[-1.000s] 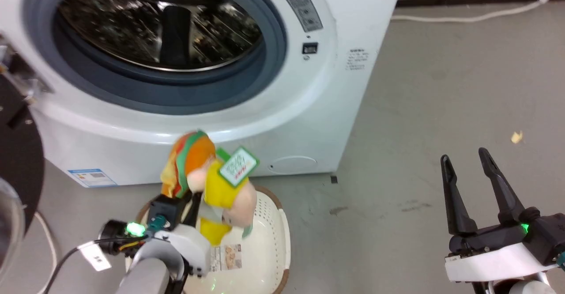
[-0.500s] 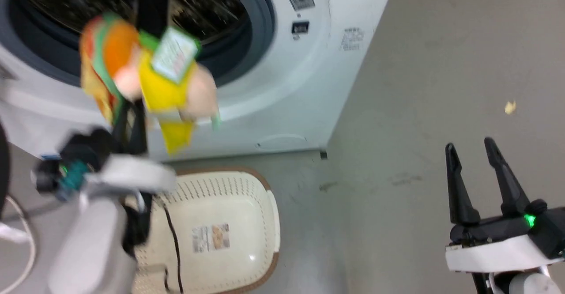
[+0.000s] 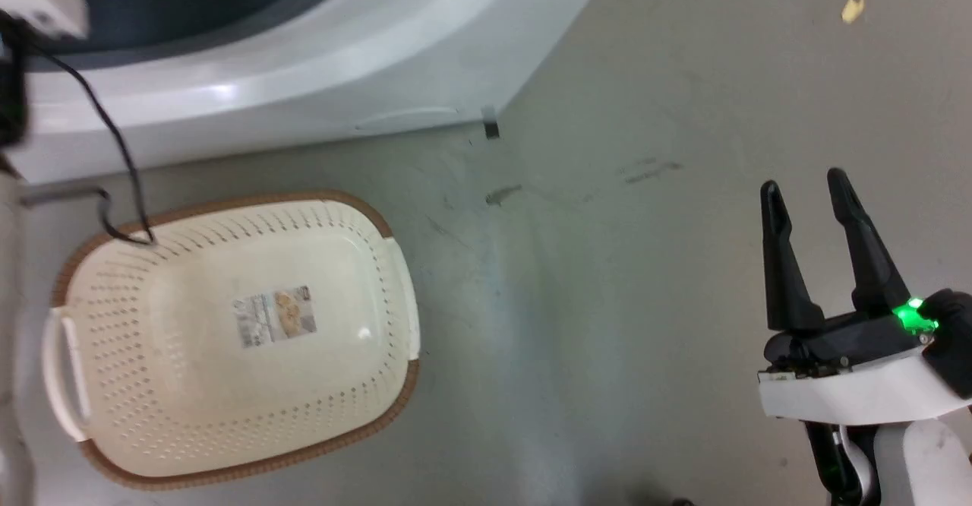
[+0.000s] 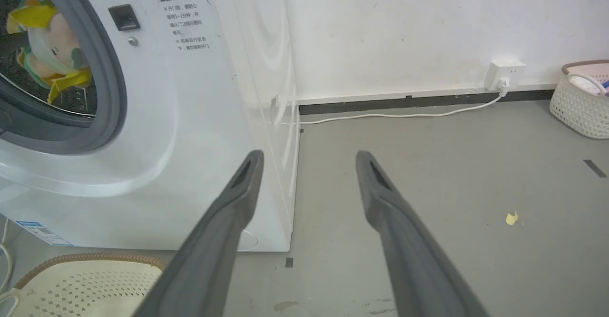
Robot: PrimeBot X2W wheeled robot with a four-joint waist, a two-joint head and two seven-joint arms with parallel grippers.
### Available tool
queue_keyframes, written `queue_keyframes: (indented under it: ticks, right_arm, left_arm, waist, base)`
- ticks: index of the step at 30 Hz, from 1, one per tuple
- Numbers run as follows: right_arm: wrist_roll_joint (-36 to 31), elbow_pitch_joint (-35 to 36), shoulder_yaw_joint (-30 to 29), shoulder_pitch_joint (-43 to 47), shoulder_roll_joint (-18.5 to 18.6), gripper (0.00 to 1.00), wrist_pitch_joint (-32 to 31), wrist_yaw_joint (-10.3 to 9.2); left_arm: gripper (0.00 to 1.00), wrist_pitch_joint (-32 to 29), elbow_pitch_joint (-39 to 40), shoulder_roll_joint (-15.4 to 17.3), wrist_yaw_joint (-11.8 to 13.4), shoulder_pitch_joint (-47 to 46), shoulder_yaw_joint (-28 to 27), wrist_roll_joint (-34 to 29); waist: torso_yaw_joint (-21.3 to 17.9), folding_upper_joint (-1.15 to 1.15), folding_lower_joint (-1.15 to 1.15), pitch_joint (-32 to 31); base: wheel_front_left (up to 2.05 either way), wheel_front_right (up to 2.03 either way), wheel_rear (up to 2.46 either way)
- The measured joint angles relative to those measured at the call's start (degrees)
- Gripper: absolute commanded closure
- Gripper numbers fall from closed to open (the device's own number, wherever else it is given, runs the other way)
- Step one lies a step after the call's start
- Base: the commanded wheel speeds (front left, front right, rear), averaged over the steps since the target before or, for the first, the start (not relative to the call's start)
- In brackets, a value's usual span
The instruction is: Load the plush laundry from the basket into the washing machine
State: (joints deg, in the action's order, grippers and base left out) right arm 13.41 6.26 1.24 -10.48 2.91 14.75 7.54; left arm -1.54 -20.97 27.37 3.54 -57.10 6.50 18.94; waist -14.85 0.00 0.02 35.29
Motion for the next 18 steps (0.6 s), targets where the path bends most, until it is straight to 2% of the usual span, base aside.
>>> queue_keyframes:
  ticks: [5, 11, 18]
  right_arm:
    - [1.79, 0.15, 0.79, -1.43, 0.00, 0.00, 0.00, 0.00]
    - [2.91, 0.19, 1.64, -3.25, 0.00, 0.00, 0.00, 0.00]
    - [3.32, 0.22, 2.27, -4.09, 0.00, 0.00, 0.00, 0.00]
  left_arm:
    - [1.00, -4.02, -7.82, 3.08, -1.81, -11.88, 1.42, -2.18]
    - [1.00, -6.71, -16.93, 3.61, -2.40, -22.48, 3.79, -4.43]
    - [1.00, -9.51, -26.30, 3.54, -3.70, -27.61, 6.51, -6.03]
  waist:
    - [-2.37, 0.00, 0.00, 5.34]
    - [-4.40, 0.00, 0.00, 10.11]
    - [-5.55, 0.00, -0.01, 12.44]
  base:
    - [0.00, 0.00, 0.00]
    - [0.00, 0.00, 0.00]
    - [0.00, 0.00, 0.00]
